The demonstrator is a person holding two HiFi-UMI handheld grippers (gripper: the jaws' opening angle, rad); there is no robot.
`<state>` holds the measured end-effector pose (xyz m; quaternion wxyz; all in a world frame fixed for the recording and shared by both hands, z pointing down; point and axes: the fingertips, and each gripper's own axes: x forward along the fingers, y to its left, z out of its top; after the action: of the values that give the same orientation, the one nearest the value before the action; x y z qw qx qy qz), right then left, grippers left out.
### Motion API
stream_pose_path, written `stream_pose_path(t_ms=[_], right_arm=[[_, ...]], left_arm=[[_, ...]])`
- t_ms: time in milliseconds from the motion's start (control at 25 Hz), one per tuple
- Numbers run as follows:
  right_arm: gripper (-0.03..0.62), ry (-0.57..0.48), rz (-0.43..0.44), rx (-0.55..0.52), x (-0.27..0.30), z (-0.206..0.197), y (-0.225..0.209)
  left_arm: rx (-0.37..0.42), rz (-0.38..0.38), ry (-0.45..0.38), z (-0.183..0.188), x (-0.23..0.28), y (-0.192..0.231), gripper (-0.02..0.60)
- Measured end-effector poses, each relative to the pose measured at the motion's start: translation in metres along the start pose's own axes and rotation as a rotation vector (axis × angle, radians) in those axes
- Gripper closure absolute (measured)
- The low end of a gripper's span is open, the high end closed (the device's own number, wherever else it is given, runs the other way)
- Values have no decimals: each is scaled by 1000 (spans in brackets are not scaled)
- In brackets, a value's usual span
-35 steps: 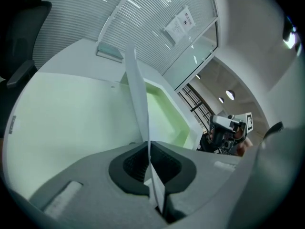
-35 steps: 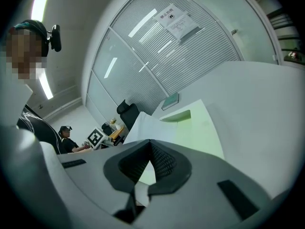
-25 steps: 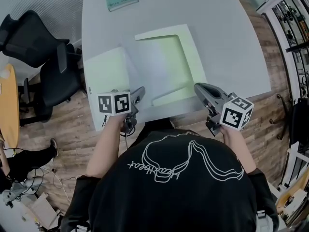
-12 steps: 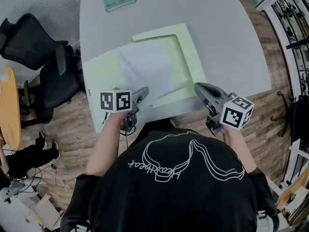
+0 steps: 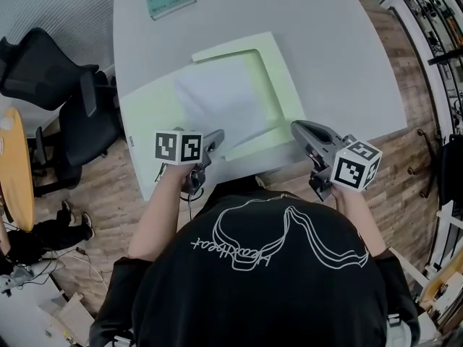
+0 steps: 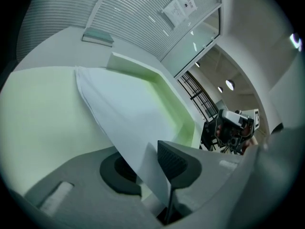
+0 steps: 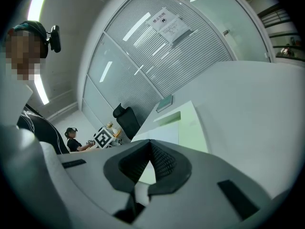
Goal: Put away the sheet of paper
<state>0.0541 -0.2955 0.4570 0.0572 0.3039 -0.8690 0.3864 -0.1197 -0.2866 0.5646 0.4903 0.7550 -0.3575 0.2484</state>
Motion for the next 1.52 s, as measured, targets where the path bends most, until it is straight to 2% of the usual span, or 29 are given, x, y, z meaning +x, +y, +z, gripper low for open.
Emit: stream_pose_path(t_ms=[120,320,560,840,1320,1520], right_arm=[[585,-9,-6,10,-5,0,-2],[585,-26,-13,21,-9,-2,-8],[585,-41,-27,35,-14,-1,-12],[585,-56,-42,51,-24,-3,-18],[585,-93,-54,84,-35,-1,-29],[585,-91,-74,109,-40,-3,-36]], left_arm=[[18,14,41,-2,5,-2,515],[63,22,80,-2,13,-5,529],[75,-8,110,4,23,-14,529],[134,-53,141,8,36,-34,528],[139,-105,200,12,56,-46,526],[162,-141,239,11,66,-55,475]])
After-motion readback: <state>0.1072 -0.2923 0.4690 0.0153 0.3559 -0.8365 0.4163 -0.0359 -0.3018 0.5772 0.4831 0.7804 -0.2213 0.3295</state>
